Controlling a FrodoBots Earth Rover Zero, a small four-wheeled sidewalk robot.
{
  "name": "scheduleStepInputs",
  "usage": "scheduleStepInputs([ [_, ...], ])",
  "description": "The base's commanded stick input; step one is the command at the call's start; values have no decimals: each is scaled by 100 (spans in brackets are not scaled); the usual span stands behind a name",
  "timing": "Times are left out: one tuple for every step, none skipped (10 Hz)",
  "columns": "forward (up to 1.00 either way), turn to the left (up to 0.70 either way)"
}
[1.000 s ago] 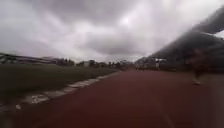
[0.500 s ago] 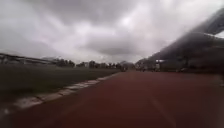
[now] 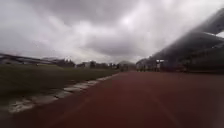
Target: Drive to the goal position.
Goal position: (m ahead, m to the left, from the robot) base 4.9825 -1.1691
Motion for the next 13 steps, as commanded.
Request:
scheduleStepInputs([
  [50,2],
  [50,2],
  [50,2],
  [50,2],
  [50,2],
  [50,2],
  [50,2],
  [50,2],
  [50,2],
  [50,2],
  [50,2],
  [50,2],
  [50,2],
])
